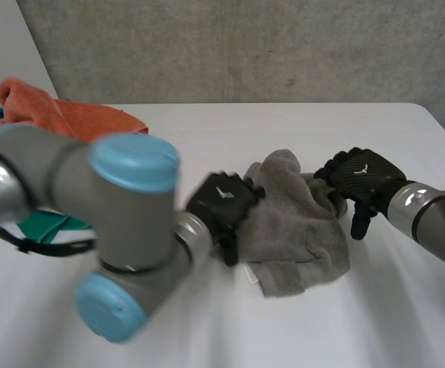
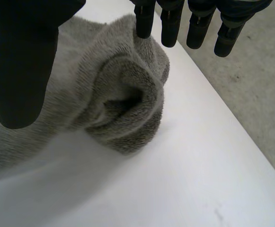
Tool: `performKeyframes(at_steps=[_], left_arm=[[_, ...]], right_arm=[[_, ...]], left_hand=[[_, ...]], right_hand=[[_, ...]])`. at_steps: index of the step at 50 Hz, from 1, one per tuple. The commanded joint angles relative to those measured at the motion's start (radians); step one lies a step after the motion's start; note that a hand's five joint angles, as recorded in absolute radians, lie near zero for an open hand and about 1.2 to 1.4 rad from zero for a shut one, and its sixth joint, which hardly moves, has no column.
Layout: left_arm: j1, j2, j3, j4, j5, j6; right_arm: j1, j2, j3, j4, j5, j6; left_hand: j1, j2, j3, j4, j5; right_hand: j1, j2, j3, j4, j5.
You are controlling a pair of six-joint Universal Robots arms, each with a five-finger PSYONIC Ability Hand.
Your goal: Fold the laundry.
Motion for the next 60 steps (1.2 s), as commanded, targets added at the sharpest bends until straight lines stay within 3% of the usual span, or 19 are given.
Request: performKeyframes(at_steps=[1, 7, 10, 11, 12, 13, 19, 26, 30, 35, 46, 47, 49, 50, 51, 53, 54, 55, 60], left_arm=[[-0.095, -0.173, 0.169, -0.026, -0.143, -0.001], [-0.141, -0.274, 0.295, -0.098, -0.146, 0.027], [-0.146, -0.328, 0.358, -0.112, -0.169, 0.047], [-0.144, -0.335, 0.369, -0.113, -0.182, 0.049], [-0.14, -0.345, 0.39, -0.113, -0.208, 0.05], [-0.138, -0.345, 0.4, -0.115, -0.223, 0.05], [-0.114, -0.23, 0.391, -0.103, -0.311, 0.035], [-0.002, 0.049, 0.269, -0.066, -0.213, 0.032], [0.108, 0.168, 0.222, -0.052, -0.154, 0.032], [0.22, 0.127, 0.238, -0.058, -0.104, 0.039], [0.32, -0.237, 0.435, -0.155, -0.123, 0.038], [0.334, -0.289, 0.48, -0.162, -0.125, 0.041], [0.343, -0.331, 0.533, -0.17, -0.127, 0.035], [0.348, -0.341, 0.556, -0.175, -0.125, 0.033], [0.357, -0.351, 0.594, -0.184, -0.122, 0.026], [0.362, -0.342, 0.617, -0.185, -0.127, 0.013], [0.365, -0.329, 0.622, -0.185, -0.128, 0.006], [0.368, -0.291, 0.616, -0.187, -0.131, -0.013], [0.373, -0.124, 0.477, -0.19, -0.136, -0.063]], right_arm=[[-0.024, 0.169, -0.129, -0.011, -0.074, -0.1], [-0.017, 0.265, -0.18, -0.084, -0.087, -0.106], [-0.007, 0.304, -0.188, -0.164, -0.088, -0.082], [-0.005, 0.31, -0.188, -0.184, -0.087, -0.073], [-0.002, 0.315, -0.189, -0.213, -0.082, -0.053], [-0.002, 0.313, -0.188, -0.224, -0.078, -0.042], [-0.014, 0.22, -0.12, -0.215, -0.042, 0.061], [-0.07, -0.047, -0.068, -0.071, -0.071, 0.162], [-0.097, -0.152, -0.106, 0.057, -0.163, 0.174], [-0.073, -0.103, -0.187, 0.114, -0.239, 0.182], [0.084, 0.236, -0.339, 0.049, -0.144, 0.006], [0.107, 0.288, -0.37, 0.007, -0.128, -0.028], [0.124, 0.336, -0.393, -0.049, -0.111, -0.054], [0.13, 0.354, -0.401, -0.081, -0.104, -0.062], [0.14, 0.382, -0.407, -0.144, -0.084, -0.062], [0.147, 0.382, -0.401, -0.201, -0.049, -0.043], [0.151, 0.378, -0.393, -0.227, -0.026, -0.027], [0.157, 0.361, -0.369, -0.266, 0.031, 0.021], [0.162, 0.218, -0.257, -0.268, 0.218, 0.234]], left_hand=[[0.058, 0.063, 0.057, 0.068, 0.038], [0.154, 0.16, 0.154, 0.165, 0.134], [0.506, 0.511, 0.505, 0.516, 0.486], [0.673, 0.678, 0.672, 0.683, 0.653], [1.061, 1.066, 1.06, 1.071, 1.041], [1.187, 1.192, 1.186, 1.197, 1.167], [1.188, 1.193, 1.187, 1.198, 1.168], [1.188, 1.193, 1.187, 1.198, 1.168], [1.188, 1.193, 1.187, 1.198, 1.168], [1.188, 1.193, 1.187, 1.198, 1.168], [1.188, 1.193, 1.187, 1.198, 1.168], [1.165, 1.17, 1.164, 1.175, 1.145], [0.794, 0.799, 0.793, 0.804, 0.774], [0.577, 0.582, 0.576, 0.587, 0.557], [0.205, 0.211, 0.205, 0.216, 0.186], [-0.018, -0.012, -0.018, -0.007, -0.037], [-0.034, -0.028, -0.034, -0.024, -0.054], [-0.034, -0.028, -0.034, -0.024, -0.054], [-0.034, -0.028, -0.034, -0.024, -0.054]], right_hand=[[-0.056, -0.046, -0.034, -0.037, -0.044], [0.087, 0.097, 0.11, 0.107, 0.099], [0.333, 0.343, 0.356, 0.353, 0.346], [0.476, 0.487, 0.499, 0.496, 0.489], [0.92, 0.93, 0.942, 0.94, 0.932], [1.163, 1.173, 1.185, 1.183, 1.175], [1.165, 1.176, 1.188, 1.185, 1.178], [1.165, 1.176, 1.188, 1.185, 1.178], [1.165, 1.176, 1.188, 1.185, 1.178], [1.165, 1.176, 1.188, 1.185, 1.178], [1.165, 1.176, 1.188, 1.185, 1.178], [1.165, 1.176, 1.188, 1.185, 1.178], [1.11, 1.12, 1.132, 1.13, 1.122], [0.949, 0.96, 0.972, 0.969, 0.962], [0.538, 0.548, 0.56, 0.558, 0.55], [0.154, 0.164, 0.176, 0.174, 0.166], [-0.025, -0.015, -0.003, -0.005, -0.013], [-0.056, -0.046, -0.034, -0.037, -0.044], [-0.056, -0.046, -0.034, -0.037, -0.044]])
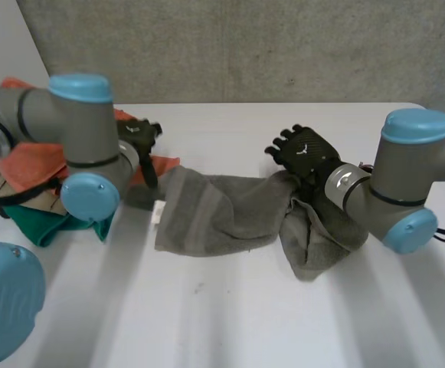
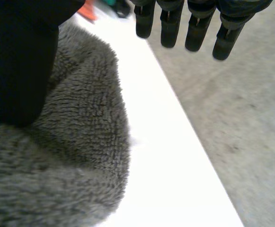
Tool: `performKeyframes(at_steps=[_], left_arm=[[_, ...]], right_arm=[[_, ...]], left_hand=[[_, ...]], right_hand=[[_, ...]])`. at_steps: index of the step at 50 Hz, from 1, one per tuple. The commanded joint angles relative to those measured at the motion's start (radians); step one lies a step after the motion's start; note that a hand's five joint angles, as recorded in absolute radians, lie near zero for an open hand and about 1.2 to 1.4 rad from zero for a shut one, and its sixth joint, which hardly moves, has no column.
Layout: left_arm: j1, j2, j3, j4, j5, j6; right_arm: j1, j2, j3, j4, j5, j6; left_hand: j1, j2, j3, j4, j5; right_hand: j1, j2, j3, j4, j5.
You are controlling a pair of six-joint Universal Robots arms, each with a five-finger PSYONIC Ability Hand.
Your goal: Fold the laundry.
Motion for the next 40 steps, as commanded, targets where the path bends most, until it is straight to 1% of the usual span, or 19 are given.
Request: performKeyframes(at_steps=[1, 2, 3, 5, 6, 9, 10, 12, 14, 17, 19, 21, 22, 29, 33, 36, 37, 39, 40], left_arm=[[0.007, 0.226, -0.165, -0.002, -0.005, -0.066], [0.006, 0.29, -0.258, 0.003, 0.006, -0.059], [0.004, 0.321, -0.306, 0.008, 0.014, -0.052], [0.001, 0.375, -0.403, 0.026, 0.038, -0.03], [-0.005, 0.423, -0.499, 0.049, 0.064, 0.006], [-0.019, 0.476, -0.638, 0.084, 0.1, 0.073], [-0.034, 0.5, -0.72, 0.109, 0.118, 0.12], [-0.054, 0.516, -0.797, 0.136, 0.133, 0.168], [-0.084, 0.518, -0.892, 0.185, 0.149, 0.231], [-0.121, 0.505, -0.943, 0.238, 0.153, 0.279], [-0.15, 0.467, -0.954, 0.285, 0.146, 0.311], [-0.161, 0.43, -0.948, 0.314, 0.132, 0.322], [-0.164, 0.398, -0.927, 0.333, 0.118, 0.326], [-0.178, 0.282, -0.772, 0.31, 0.086, 0.333], [-0.189, 0.24, -0.701, 0.296, 0.084, 0.339], [-0.195, 0.211, -0.661, 0.291, 0.08, 0.357], [-0.197, 0.189, -0.635, 0.291, 0.072, 0.371], [-0.197, 0.166, -0.609, 0.291, 0.061, 0.389], [-0.197, 0.147, -0.585, 0.293, 0.051, 0.406]], right_arm=[[0.01, -0.189, 0.148, -0.046, 0.25, 0.272], [0.009, -0.227, 0.169, -0.023, 0.272, 0.298], [0.0, -0.305, 0.209, 0.049, 0.304, 0.333], [-0.019, -0.368, 0.241, 0.135, 0.315, 0.357], [-0.042, -0.41, 0.273, 0.219, 0.307, 0.372], [-0.071, -0.432, 0.31, 0.328, 0.29, 0.392], [-0.085, -0.442, 0.336, 0.391, 0.281, 0.404], [-0.097, -0.45, 0.366, 0.44, 0.273, 0.412], [-0.117, -0.458, 0.416, 0.457, 0.264, 0.418], [-0.135, -0.452, 0.465, 0.413, 0.255, 0.421], [-0.151, -0.449, 0.513, 0.34, 0.24, 0.424], [-0.152, -0.442, 0.538, 0.284, 0.226, 0.427], [-0.152, -0.429, 0.557, 0.229, 0.214, 0.429], [-0.129, -0.352, 0.59, 0.028, 0.207, 0.43], [-0.12, -0.326, 0.591, -0.041, 0.214, 0.432], [-0.114, -0.317, 0.593, -0.072, 0.214, 0.432], [-0.114, -0.311, 0.588, -0.091, 0.214, 0.432], [-0.116, -0.304, 0.587, -0.11, 0.212, 0.435], [-0.119, -0.3, 0.582, -0.122, 0.211, 0.432]], left_hand=[[-0.016, -0.032, -0.034, -0.023, -0.05], [-0.016, -0.032, -0.034, -0.023, -0.05], [-0.016, -0.032, -0.034, -0.023, -0.05], [-0.016, -0.032, -0.034, -0.023, -0.05], [-0.002, -0.018, -0.019, -0.009, -0.035], [0.136, 0.121, 0.119, 0.13, 0.103], [0.282, 0.267, 0.265, 0.275, 0.249], [0.325, 0.309, 0.307, 0.318, 0.292], [0.389, 0.373, 0.372, 0.382, 0.356], [0.413, 0.397, 0.396, 0.406, 0.38], [0.311, 0.295, 0.293, 0.304, 0.278], [0.191, 0.175, 0.173, 0.184, 0.157], [0.138, 0.122, 0.12, 0.131, 0.104], [0.113, 0.098, 0.096, 0.107, 0.08], [0.114, 0.098, 0.096, 0.107, 0.08], [0.117, 0.101, 0.099, 0.11, 0.083], [0.131, 0.115, 0.114, 0.124, 0.098], [0.157, 0.142, 0.14, 0.151, 0.124], [0.178, 0.162, 0.161, 0.171, 0.145]], right_hand=[[-0.048, -0.044, -0.048, -0.055, -0.05], [-0.048, -0.044, -0.048, -0.055, -0.05], [-0.048, -0.044, -0.048, -0.055, -0.05], [-0.048, -0.044, -0.048, -0.055, -0.05], [-0.048, -0.044, -0.048, -0.055, -0.05], [-0.048, -0.044, -0.048, -0.055, -0.05], [-0.048, -0.044, -0.048, -0.055, -0.05], [-0.025, -0.021, -0.024, -0.032, -0.027], [0.139, 0.142, 0.139, 0.132, 0.136], [0.31, 0.313, 0.31, 0.303, 0.307], [0.378, 0.381, 0.378, 0.371, 0.375], [0.363, 0.367, 0.364, 0.356, 0.361], [0.29, 0.294, 0.291, 0.283, 0.288], [0.102, 0.106, 0.103, 0.095, 0.1], [0.122, 0.126, 0.123, 0.115, 0.12], [0.327, 0.33, 0.327, 0.32, 0.325], [0.601, 0.605, 0.602, 0.594, 0.599], [0.884, 0.888, 0.885, 0.877, 0.882], [1.074, 1.078, 1.075, 1.068, 1.072]])
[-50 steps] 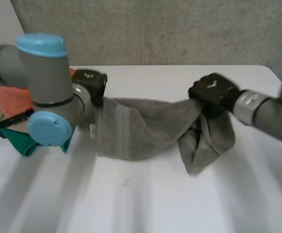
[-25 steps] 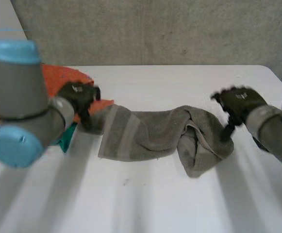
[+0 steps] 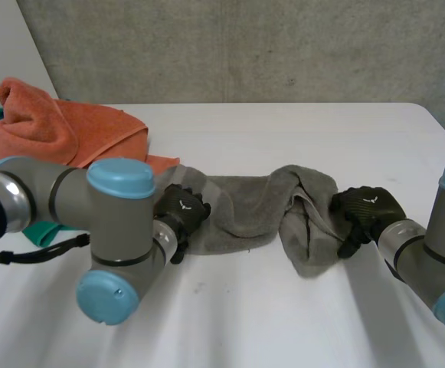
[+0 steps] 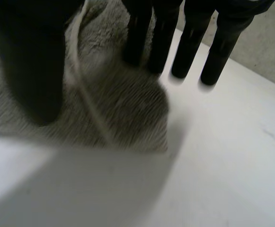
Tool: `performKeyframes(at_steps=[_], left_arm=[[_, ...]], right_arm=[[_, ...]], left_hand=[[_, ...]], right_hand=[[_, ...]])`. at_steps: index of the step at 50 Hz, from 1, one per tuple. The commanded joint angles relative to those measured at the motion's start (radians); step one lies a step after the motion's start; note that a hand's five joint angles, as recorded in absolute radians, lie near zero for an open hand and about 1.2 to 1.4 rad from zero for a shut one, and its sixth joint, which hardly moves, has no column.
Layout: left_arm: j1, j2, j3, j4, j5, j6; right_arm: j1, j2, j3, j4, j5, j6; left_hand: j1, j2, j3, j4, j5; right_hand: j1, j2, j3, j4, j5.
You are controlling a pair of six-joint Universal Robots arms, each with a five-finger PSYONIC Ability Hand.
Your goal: Fold the laundry.
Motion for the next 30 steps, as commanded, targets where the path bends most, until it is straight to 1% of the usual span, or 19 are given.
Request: performKeyframes(at_steps=[1, 3, 6, 9, 10, 11, 13, 16, 17, 18, 21, 22, 24, 25, 26, 28, 29, 30], left_arm=[[-0.006, -0.093, 0.122, -0.005, -0.037, 0.066], [-0.006, -0.113, 0.145, -0.004, -0.043, 0.079], [-0.006, -0.161, 0.198, -0.001, -0.047, 0.1], [-0.007, -0.192, 0.241, -0.005, -0.05, 0.119], [-0.007, -0.195, 0.25, -0.005, -0.052, 0.122], [-0.004, -0.193, 0.267, -0.007, -0.054, 0.123], [-0.004, -0.178, 0.271, -0.01, -0.058, 0.122], [0.002, -0.094, 0.261, -0.031, -0.08, 0.097], [0.006, -0.062, 0.253, -0.039, -0.081, 0.085], [0.016, 0.007, 0.227, -0.054, -0.081, 0.056], [0.034, 0.113, 0.19, -0.069, -0.067, 0.005], [0.054, 0.179, 0.175, -0.08, -0.049, -0.028], [0.077, 0.236, 0.161, -0.089, -0.029, -0.05], [0.091, 0.28, 0.15, -0.1, -0.008, -0.07], [0.095, 0.298, 0.149, -0.106, 0.005, -0.078], [0.105, 0.321, 0.144, -0.122, 0.026, -0.087], [0.109, 0.334, 0.144, -0.138, 0.041, -0.098], [0.112, 0.338, 0.147, -0.148, 0.048, -0.101]], right_arm=[[0.001, 0.024, -0.013, -0.074, -0.002, -0.002], [0.001, 0.026, -0.015, -0.083, -0.002, -0.002], [0.005, 0.026, -0.023, -0.089, 0.0, -0.002], [0.0, 0.023, -0.03, -0.085, 0.0, -0.002], [-0.002, 0.021, -0.032, -0.082, 0.0, -0.002], [-0.005, 0.017, -0.038, -0.071, -0.003, -0.002], [-0.012, 0.006, -0.047, -0.056, -0.009, -0.003], [-0.037, -0.037, -0.072, 0.016, -0.029, -0.022], [-0.048, -0.054, -0.081, 0.042, -0.037, -0.029], [-0.069, -0.089, -0.104, 0.097, -0.052, -0.044], [-0.095, -0.136, -0.147, 0.183, -0.089, -0.072], [-0.107, -0.155, -0.174, 0.249, -0.116, -0.093], [-0.117, -0.164, -0.202, 0.326, -0.135, -0.104], [-0.123, -0.167, -0.219, 0.402, -0.147, -0.111], [-0.127, -0.17, -0.223, 0.433, -0.15, -0.105], [-0.132, -0.17, -0.219, 0.492, -0.152, -0.074], [-0.129, -0.166, -0.21, 0.513, -0.151, -0.03], [-0.127, -0.164, -0.204, 0.515, -0.149, -0.01]], left_hand=[[0.061, 0.077, 0.076, 0.081, 0.091], [0.099, 0.115, 0.114, 0.119, 0.129], [0.231, 0.247, 0.245, 0.251, 0.261], [0.711, 0.727, 0.726, 0.732, 0.742], [0.977, 0.993, 0.992, 0.998, 1.008], [1.075, 1.091, 1.09, 1.096, 1.106], [1.076, 1.092, 1.091, 1.097, 1.107], [1.076, 1.092, 1.091, 1.097, 1.107], [1.076, 1.092, 1.091, 1.097, 1.107], [1.076, 1.092, 1.091, 1.097, 1.107], [1.076, 1.092, 1.091, 1.097, 1.107], [1.076, 1.092, 1.091, 1.097, 1.107], [1.076, 1.092, 1.091, 1.097, 1.107], [1.076, 1.092, 1.091, 1.097, 1.107], [1.076, 1.092, 1.091, 1.097, 1.107], [1.076, 1.092, 1.091, 1.097, 1.107], [1.076, 1.092, 1.091, 1.097, 1.107], [1.076, 1.092, 1.091, 1.097, 1.107]], right_hand=[[0.782, 0.787, 0.784, 0.789, 0.781], [0.786, 0.792, 0.788, 0.793, 0.785], [0.786, 0.792, 0.788, 0.793, 0.785], [0.786, 0.792, 0.788, 0.793, 0.785], [0.786, 0.792, 0.788, 0.793, 0.785], [0.786, 0.792, 0.788, 0.793, 0.785], [0.786, 0.792, 0.788, 0.793, 0.785], [0.786, 0.792, 0.788, 0.793, 0.785], [0.786, 0.792, 0.788, 0.793, 0.785], [0.786, 0.792, 0.788, 0.793, 0.785], [0.786, 0.792, 0.788, 0.793, 0.785], [0.786, 0.792, 0.788, 0.793, 0.785], [0.786, 0.792, 0.788, 0.793, 0.785], [0.405, 0.411, 0.407, 0.412, 0.404], [0.23, 0.235, 0.231, 0.237, 0.229], [0.091, 0.096, 0.092, 0.097, 0.089], [-0.052, -0.047, -0.051, -0.046, -0.054], [-0.138, -0.133, -0.136, -0.131, -0.139]])
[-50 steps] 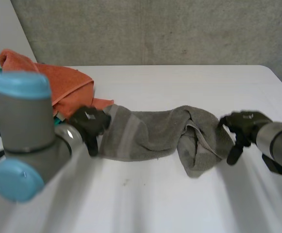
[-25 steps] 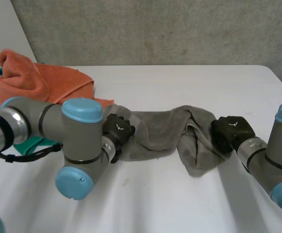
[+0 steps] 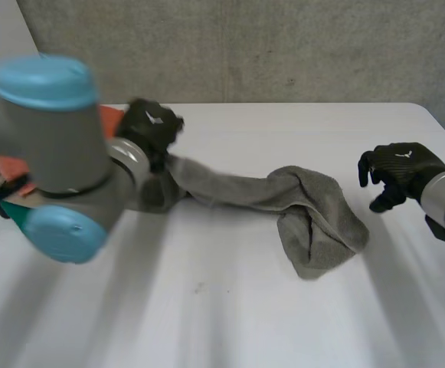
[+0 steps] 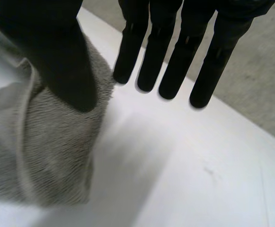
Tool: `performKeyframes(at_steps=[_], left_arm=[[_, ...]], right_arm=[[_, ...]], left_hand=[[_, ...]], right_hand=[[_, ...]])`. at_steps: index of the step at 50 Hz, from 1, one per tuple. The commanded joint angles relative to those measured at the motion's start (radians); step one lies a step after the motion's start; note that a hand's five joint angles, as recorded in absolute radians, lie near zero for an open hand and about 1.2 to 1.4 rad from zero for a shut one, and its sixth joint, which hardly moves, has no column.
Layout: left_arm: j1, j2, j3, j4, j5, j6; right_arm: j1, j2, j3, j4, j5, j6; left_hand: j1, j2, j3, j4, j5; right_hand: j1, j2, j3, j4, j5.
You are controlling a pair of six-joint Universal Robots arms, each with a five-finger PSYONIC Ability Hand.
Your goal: Fold the laundry.
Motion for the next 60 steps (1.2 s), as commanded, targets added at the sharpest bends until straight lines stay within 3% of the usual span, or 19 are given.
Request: performKeyframes(at_steps=[1, 7, 19, 21, 23, 24, 29, 33, 37, 41, 43, 46, 50, 60], left_arm=[[0.043, 0.123, -0.02, -0.067, 0.079, -0.064], [0.032, 0.143, 0.033, -0.133, 0.082, -0.109], [0.0, 0.204, 0.169, -0.276, 0.081, -0.248], [-0.002, 0.213, 0.173, -0.282, 0.081, -0.262], [-0.003, 0.221, 0.17, -0.282, 0.079, -0.268], [-0.003, 0.221, 0.167, -0.282, 0.077, -0.271], [0.02, 0.212, 0.132, -0.28, 0.071, -0.27], [0.086, 0.198, 0.084, -0.28, 0.077, -0.255], [0.159, 0.158, 0.026, -0.289, 0.103, -0.204], [0.195, 0.109, -0.005, -0.305, 0.145, -0.17], [0.201, 0.065, -0.003, -0.306, 0.163, -0.164], [0.199, 0.014, 0.011, -0.299, 0.18, -0.166], [0.178, -0.087, 0.092, -0.236, 0.188, -0.185], [0.107, -0.181, 0.647, 0.072, 0.139, -0.337]], right_arm=[[-0.011, -0.007, -0.007, 0.196, -0.024, 0.102], [0.002, 0.056, 0.071, 0.097, -0.024, 0.216], [0.078, 0.226, 0.1, -0.23, 0.039, 0.229], [0.088, 0.246, 0.096, -0.264, 0.057, 0.228], [0.095, 0.261, 0.094, -0.316, 0.086, 0.231], [0.096, 0.261, 0.094, -0.333, 0.098, 0.233], [0.088, 0.183, 0.119, -0.37, 0.132, 0.223], [0.029, 0.042, 0.12, -0.31, 0.064, 0.164], [-0.077, -0.091, 0.062, -0.05, -0.148, 0.029], [-0.134, -0.064, -0.014, 0.215, -0.265, -0.107], [-0.122, -0.035, -0.041, 0.3, -0.271, -0.16], [-0.08, 0.034, -0.088, 0.396, -0.248, -0.237], [-0.031, 0.135, -0.157, 0.332, -0.181, -0.214], [0.013, 0.185, -0.51, -0.156, -0.015, 0.097]], left_hand=[[0.236, 0.204, 0.211, 0.203, 0.245], [0.236, 0.204, 0.211, 0.203, 0.245], [0.236, 0.204, 0.211, 0.203, 0.245], [0.236, 0.204, 0.211, 0.203, 0.245], [0.236, 0.204, 0.211, 0.203, 0.245], [0.236, 0.204, 0.211, 0.203, 0.245], [0.236, 0.204, 0.211, 0.203, 0.245], [0.236, 0.204, 0.211, 0.203, 0.245], [0.236, 0.204, 0.211, 0.203, 0.245], [0.236, 0.204, 0.211, 0.203, 0.245], [0.236, 0.204, 0.211, 0.203, 0.245], [0.236, 0.204, 0.211, 0.203, 0.245], [0.236, 0.204, 0.211, 0.203, 0.245], [0.236, 0.204, 0.211, 0.203, 0.245]], right_hand=[[-0.339, -0.347, -0.36, -0.365, -0.356], [-0.366, -0.374, -0.387, -0.392, -0.383], [-0.149, -0.157, -0.17, -0.175, -0.166], [-0.052, -0.061, -0.074, -0.078, -0.069], [0.492, 0.483, 0.47, 0.466, 0.475], [0.643, 0.634, 0.621, 0.617, 0.626], [0.645, 0.636, 0.623, 0.619, 0.628], [0.645, 0.636, 0.623, 0.619, 0.628], [0.645, 0.636, 0.623, 0.619, 0.628], [0.645, 0.636, 0.623, 0.619, 0.628], [0.645, 0.636, 0.623, 0.619, 0.628], [0.645, 0.636, 0.623, 0.619, 0.628], [0.645, 0.636, 0.623, 0.619, 0.628], [0.645, 0.636, 0.623, 0.619, 0.628]])
